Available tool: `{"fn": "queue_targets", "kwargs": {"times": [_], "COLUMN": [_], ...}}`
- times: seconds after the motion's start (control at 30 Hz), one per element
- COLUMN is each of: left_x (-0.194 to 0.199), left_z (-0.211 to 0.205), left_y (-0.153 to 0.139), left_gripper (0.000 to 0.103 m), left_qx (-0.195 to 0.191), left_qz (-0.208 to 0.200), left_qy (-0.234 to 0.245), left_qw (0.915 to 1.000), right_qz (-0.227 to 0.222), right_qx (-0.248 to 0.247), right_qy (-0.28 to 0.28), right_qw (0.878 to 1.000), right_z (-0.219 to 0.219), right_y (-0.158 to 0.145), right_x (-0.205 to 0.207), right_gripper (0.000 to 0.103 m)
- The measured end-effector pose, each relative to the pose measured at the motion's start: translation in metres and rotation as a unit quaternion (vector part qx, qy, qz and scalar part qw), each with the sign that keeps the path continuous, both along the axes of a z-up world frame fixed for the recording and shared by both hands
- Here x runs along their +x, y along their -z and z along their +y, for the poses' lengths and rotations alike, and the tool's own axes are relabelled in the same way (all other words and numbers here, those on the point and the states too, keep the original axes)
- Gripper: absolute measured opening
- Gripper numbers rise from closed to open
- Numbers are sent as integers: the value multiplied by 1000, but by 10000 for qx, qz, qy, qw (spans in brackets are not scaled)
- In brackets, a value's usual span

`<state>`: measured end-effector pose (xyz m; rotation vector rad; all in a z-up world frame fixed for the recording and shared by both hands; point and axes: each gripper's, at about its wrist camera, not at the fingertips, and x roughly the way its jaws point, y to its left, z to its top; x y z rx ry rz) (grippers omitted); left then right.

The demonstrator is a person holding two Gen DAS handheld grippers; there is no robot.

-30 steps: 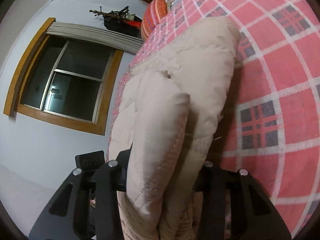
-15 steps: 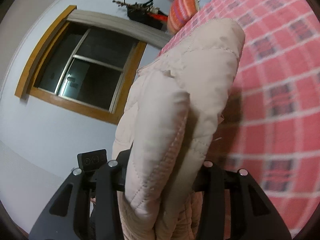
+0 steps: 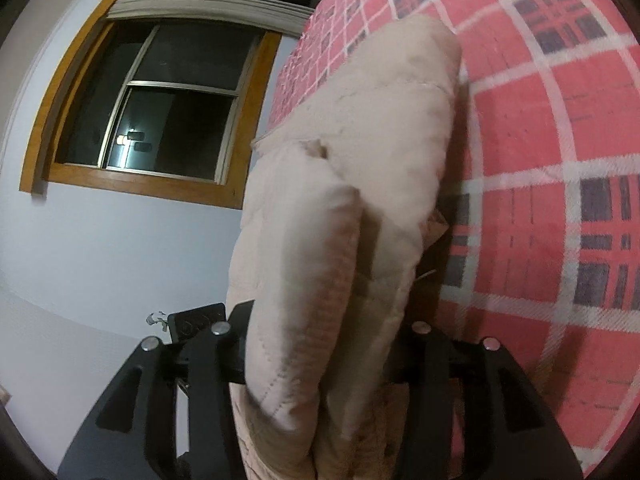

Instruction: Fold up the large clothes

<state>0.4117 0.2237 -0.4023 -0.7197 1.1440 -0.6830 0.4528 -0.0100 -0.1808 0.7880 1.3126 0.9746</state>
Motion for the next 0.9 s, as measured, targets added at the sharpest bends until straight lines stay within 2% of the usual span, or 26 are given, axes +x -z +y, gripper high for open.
{"fn": "queue_targets", "kwargs": {"times": [0.1,0.17,0.27,0.33,0.4,0.47,0.53,0.57,0.6,0.63,0.67,0.7,0.8,0.87,0.9], "left_x": [-6,-16,-25,-14,9,42,78,90,98,106,109,111,105,89,76], "left_z": [16,35,63,68,60,42,23,17,13,9,9,7,3,4,6], "left_y": [-3,-25,-65,-89,-104,-105,-89,-79,-70,-61,-55,-49,-58,-80,-90], "left_gripper": [73,73,73,74,75,75,74,74,74,74,74,74,74,74,74], "left_qx": [-77,54,93,-125,-386,-476,-355,-224,-137,-121,-144,-142,60,25,50], "left_qz": [10,-271,-861,-1216,-1507,-1493,-1230,-1095,-963,-878,-848,-839,-928,-1122,-1276], "left_qy": [-150,-437,-828,-844,-683,-521,-422,-428,-455,-479,-504,-503,-505,-528,-480], "left_qw": [9999,9987,9928,9889,9855,9863,9909,9928,9942,9949,9950,9951,9944,9923,9907], "right_qz": [-272,-590,-1309,-1795,-2049,-2034,-1848,-1750,-1702,-1563,-1446,-1441,-1492,-1726,-1846], "right_qx": [-450,-818,-1431,-1540,-1426,-1390,-1458,-1601,-1751,-1894,-2056,-2168,-2244,-2136,-2066], "right_qy": [20,167,541,771,759,521,342,290,264,250,263,245,217,298,302], "right_qw": [9986,9948,9795,9686,9654,9678,9713,9710,9694,9690,9675,9652,9628,9611,9604], "right_z": [-9,-21,-38,-44,-39,-23,-10,-4,1,2,3,-3,-1,-6,-7], "right_y": [-20,-45,-83,-113,-127,-124,-106,-93,-85,-69,-56,-41,-42,-66,-78], "right_x": [-4,-8,-20,-27,-32,-30,-26,-21,-17,-14,-12,-13,-14,-24,-32], "right_gripper": [56,57,57,56,47,40,31,27,18,14,4,0,0,8,8]}}
